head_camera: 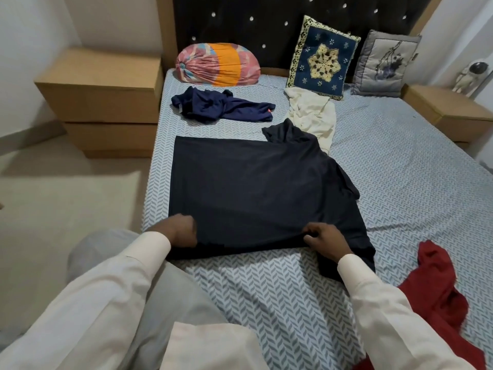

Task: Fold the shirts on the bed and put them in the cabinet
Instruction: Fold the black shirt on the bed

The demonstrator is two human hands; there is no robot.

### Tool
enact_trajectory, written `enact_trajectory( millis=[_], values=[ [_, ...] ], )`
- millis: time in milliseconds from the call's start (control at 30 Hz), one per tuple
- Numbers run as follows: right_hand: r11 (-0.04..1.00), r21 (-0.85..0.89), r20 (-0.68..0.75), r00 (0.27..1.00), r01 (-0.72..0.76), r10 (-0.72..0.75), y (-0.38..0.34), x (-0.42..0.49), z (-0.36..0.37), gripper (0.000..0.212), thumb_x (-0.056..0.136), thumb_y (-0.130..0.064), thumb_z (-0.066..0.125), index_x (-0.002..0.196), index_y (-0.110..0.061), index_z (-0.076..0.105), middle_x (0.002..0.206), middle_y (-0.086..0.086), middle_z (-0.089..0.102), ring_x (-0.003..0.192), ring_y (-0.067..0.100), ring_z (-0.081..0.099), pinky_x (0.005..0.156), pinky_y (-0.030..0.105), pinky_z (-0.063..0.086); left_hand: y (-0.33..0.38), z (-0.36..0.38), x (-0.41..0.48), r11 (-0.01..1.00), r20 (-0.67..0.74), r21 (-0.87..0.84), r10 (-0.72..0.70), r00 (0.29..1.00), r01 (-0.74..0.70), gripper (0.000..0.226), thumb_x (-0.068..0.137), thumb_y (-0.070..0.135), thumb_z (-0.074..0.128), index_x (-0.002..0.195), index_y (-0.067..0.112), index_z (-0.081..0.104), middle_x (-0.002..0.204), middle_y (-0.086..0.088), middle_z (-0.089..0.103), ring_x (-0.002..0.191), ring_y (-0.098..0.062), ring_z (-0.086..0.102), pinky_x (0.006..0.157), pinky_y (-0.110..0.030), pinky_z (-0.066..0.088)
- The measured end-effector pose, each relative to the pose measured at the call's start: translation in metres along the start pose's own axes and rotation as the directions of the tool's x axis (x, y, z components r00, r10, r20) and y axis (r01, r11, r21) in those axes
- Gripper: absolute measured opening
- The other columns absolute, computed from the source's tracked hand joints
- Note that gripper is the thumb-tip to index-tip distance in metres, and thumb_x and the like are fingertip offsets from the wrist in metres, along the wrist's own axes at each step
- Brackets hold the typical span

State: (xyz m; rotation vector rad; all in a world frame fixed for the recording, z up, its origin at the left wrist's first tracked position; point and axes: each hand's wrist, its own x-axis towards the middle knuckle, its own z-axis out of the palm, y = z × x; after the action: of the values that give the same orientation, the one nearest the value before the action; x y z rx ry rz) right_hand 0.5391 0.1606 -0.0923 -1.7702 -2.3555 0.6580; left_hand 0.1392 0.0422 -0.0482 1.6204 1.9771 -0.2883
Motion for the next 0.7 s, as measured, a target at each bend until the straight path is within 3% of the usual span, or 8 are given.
enact_trajectory(
  millis=[100, 200, 300, 400, 500, 633, 700],
  values=[
    [1.000, -0.005, -0.041, 0.999, -0.008, 0.007, -0.017, 0.039, -0.013, 0.025, 0.071, -0.040, 0.062, 0.092, -0.031, 0.071, 0.092, -0.009, 0.074, 0.090, 0.017, 0.069, 0.079, 0.035, 0.055, -0.024, -0.020, 0.021, 0.966, -0.197, -0.259, -0.039, 0.980, -0.013, 0.009, 0.079, 0.026, 0.060, 0.075, 0.022, 0.067, 0.089, -0.003, 0.070, 0.085, -0.022, 0.065, 0.077, -0.027, 0.049],
    [0.999, -0.026, -0.043, 0.998, -0.036, 0.035, -0.034, 0.080, -0.020, 0.029, 0.071, -0.042, 0.059, 0.096, -0.032, 0.071, 0.097, -0.007, 0.074, 0.093, 0.021, 0.069, 0.080, 0.035, 0.055, -0.043, -0.027, 0.042, 0.821, -0.328, -0.567, -0.150, 0.933, -0.067, 0.010, 0.084, 0.014, 0.066, 0.084, 0.021, 0.073, 0.086, 0.002, 0.071, 0.087, -0.017, 0.065, 0.076, -0.024, 0.044],
    [0.994, -0.059, -0.035, 0.995, -0.095, 0.093, -0.046, 0.111, -0.020, 0.027, 0.077, -0.039, 0.062, 0.101, -0.034, 0.071, 0.103, -0.004, 0.073, 0.099, 0.024, 0.068, 0.083, 0.033, 0.053, -0.051, -0.027, 0.062, 0.714, -0.387, -0.692, -0.245, 0.889, -0.105, 0.010, 0.086, 0.011, 0.069, 0.094, 0.017, 0.070, 0.083, 0.003, 0.066, 0.088, -0.018, 0.064, 0.076, -0.025, 0.042],
    [0.985, -0.103, -0.031, 0.990, -0.138, 0.135, -0.057, 0.133, -0.016, 0.024, 0.083, -0.034, 0.064, 0.105, -0.033, 0.072, 0.108, 0.000, 0.071, 0.103, 0.028, 0.066, 0.085, 0.035, 0.050, -0.056, -0.025, 0.082, 0.660, -0.400, -0.742, -0.296, 0.868, -0.117, 0.016, 0.087, 0.009, 0.068, 0.102, 0.015, 0.067, 0.088, 0.000, 0.065, 0.091, -0.019, 0.062, 0.079, -0.024, 0.040],
    [0.974, -0.146, -0.041, 0.985, -0.174, 0.170, -0.064, 0.147, -0.014, 0.023, 0.085, -0.033, 0.063, 0.107, -0.031, 0.071, 0.111, 0.005, 0.070, 0.104, 0.032, 0.065, 0.086, 0.037, 0.050, -0.058, -0.026, 0.099, 0.676, -0.422, -0.729, -0.319, 0.849, -0.108, 0.019, 0.088, 0.010, 0.068, 0.105, 0.015, 0.066, 0.094, -0.003, 0.067, 0.094, -0.021, 0.062, 0.081, -0.025, 0.041],
    [0.972, -0.134, -0.014, 0.981, -0.192, 0.192, -0.065, 0.156, -0.004, 0.024, 0.088, -0.033, 0.061, 0.110, -0.029, 0.067, 0.116, 0.005, 0.069, 0.108, 0.032, 0.063, 0.088, 0.038, 0.049, -0.059, -0.025, 0.113, 0.752, -0.409, -0.659, -0.349, 0.843, -0.009, 0.022, 0.088, 0.012, 0.065, 0.109, 0.020, 0.064, 0.105, -0.004, 0.067, 0.101, -0.027, 0.062, 0.087, -0.033, 0.047],
    [0.985, -0.086, -0.017, 0.988, -0.152, 0.151, -0.065, 0.152, 0.004, 0.030, 0.087, -0.039, 0.064, 0.115, -0.028, 0.062, 0.120, 0.003, 0.066, 0.114, 0.030, 0.060, 0.091, 0.041, 0.048, -0.056, -0.021, 0.113, 0.884, -0.500, -0.463, -0.321, 0.804, 0.065, 0.030, 0.082, 0.009, 0.062, 0.110, 0.019, 0.063, 0.111, -0.009, 0.063, 0.105, -0.034, 0.057, 0.089, -0.041, 0.047]
  ],
)
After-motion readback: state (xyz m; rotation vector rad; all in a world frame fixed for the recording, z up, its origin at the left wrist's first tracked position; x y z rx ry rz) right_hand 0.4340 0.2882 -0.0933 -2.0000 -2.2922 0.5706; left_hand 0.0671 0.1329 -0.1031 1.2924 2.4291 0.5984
